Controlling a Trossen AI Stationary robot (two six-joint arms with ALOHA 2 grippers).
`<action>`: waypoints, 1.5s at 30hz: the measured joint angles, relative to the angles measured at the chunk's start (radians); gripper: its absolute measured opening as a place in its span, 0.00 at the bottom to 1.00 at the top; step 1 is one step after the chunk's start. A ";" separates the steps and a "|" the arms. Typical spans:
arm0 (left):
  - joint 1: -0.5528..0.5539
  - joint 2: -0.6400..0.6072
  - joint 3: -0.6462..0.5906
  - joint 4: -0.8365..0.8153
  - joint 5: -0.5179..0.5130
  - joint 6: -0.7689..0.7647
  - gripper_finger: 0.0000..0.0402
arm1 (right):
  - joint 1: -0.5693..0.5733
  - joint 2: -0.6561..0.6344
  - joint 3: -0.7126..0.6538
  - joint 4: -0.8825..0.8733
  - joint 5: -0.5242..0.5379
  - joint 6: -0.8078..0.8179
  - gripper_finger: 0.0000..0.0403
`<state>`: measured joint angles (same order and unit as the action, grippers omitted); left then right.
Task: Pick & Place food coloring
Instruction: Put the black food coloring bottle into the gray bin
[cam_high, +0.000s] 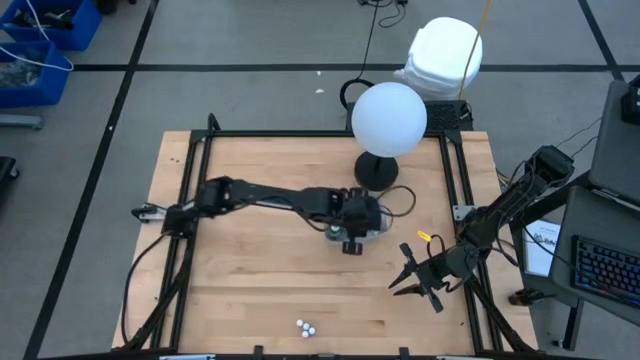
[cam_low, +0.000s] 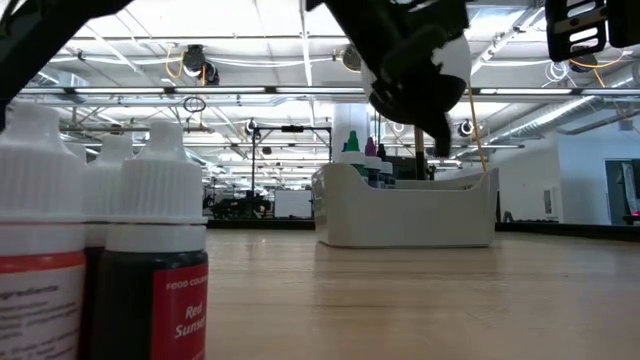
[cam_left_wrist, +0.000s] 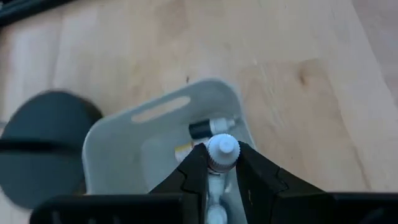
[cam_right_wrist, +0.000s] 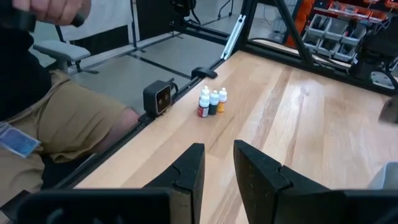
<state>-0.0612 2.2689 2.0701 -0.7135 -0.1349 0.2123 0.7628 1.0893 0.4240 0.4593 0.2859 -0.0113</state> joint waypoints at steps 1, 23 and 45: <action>0.000 0.020 0.019 0.005 -0.001 0.017 0.17 | 0.000 0.000 0.000 -0.001 0.000 0.000 0.19; 0.028 0.103 0.039 0.023 0.017 0.010 0.17 | 0.000 0.000 -0.072 0.157 0.000 -0.018 0.19; 0.040 0.104 -0.053 0.135 0.030 -0.101 0.17 | 0.000 0.000 -0.072 0.189 -0.001 -0.053 0.19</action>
<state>-0.0208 2.3729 2.0172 -0.5785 -0.1052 0.1109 0.7628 1.0897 0.3523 0.6481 0.2852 -0.0643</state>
